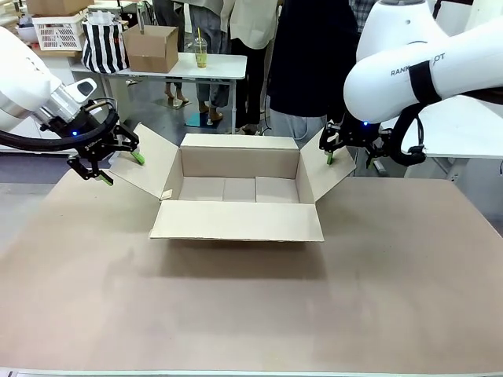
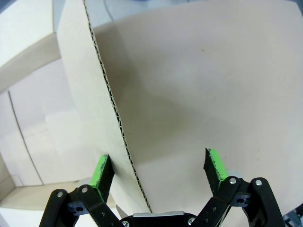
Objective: Pack the gift set into the box.
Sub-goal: Lift both hands away from the flaps of the Package Box.
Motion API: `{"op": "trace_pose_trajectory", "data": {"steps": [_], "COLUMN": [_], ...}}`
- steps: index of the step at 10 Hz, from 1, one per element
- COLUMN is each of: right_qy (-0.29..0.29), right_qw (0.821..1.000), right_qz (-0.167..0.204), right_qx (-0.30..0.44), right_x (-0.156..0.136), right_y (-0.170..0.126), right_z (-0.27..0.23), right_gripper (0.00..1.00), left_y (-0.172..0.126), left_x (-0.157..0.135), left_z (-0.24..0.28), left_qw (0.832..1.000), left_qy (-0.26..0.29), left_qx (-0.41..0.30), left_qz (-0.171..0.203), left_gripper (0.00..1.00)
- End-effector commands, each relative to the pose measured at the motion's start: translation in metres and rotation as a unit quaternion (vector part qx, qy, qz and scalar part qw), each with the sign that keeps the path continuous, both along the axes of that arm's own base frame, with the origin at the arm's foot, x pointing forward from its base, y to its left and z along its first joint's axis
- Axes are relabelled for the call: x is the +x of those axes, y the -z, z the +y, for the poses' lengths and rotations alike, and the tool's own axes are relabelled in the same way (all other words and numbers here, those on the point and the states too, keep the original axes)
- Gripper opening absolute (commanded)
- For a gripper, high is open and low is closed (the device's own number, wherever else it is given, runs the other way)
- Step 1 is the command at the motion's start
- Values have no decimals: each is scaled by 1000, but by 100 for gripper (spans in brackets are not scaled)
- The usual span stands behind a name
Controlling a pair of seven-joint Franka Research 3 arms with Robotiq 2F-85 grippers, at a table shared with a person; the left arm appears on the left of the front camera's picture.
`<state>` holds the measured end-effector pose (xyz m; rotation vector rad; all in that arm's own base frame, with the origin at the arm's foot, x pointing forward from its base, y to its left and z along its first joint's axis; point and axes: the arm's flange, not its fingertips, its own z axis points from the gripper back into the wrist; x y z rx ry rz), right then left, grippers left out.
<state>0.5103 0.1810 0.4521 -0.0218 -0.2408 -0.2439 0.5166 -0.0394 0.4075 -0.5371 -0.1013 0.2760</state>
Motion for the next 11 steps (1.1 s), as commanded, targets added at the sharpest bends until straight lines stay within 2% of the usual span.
{"op": "trace_pose_trajectory", "data": {"steps": [1, 11], "right_qy": [14, 14], "right_qw": [1000, 1000], "right_qz": [-3, -3], "right_qx": [-11, -11], "right_x": [3, 3], "right_y": [-2, -2], "right_z": [2, 2], "right_gripper": [100, 100], "left_y": [-2, -2], "left_x": [-2, -2], "left_z": [0, 0], "left_qw": [1000, 1000], "left_qy": [-5, -5], "left_qx": [7, 7], "left_qz": [2, 2], "left_gripper": [100, 100]}}
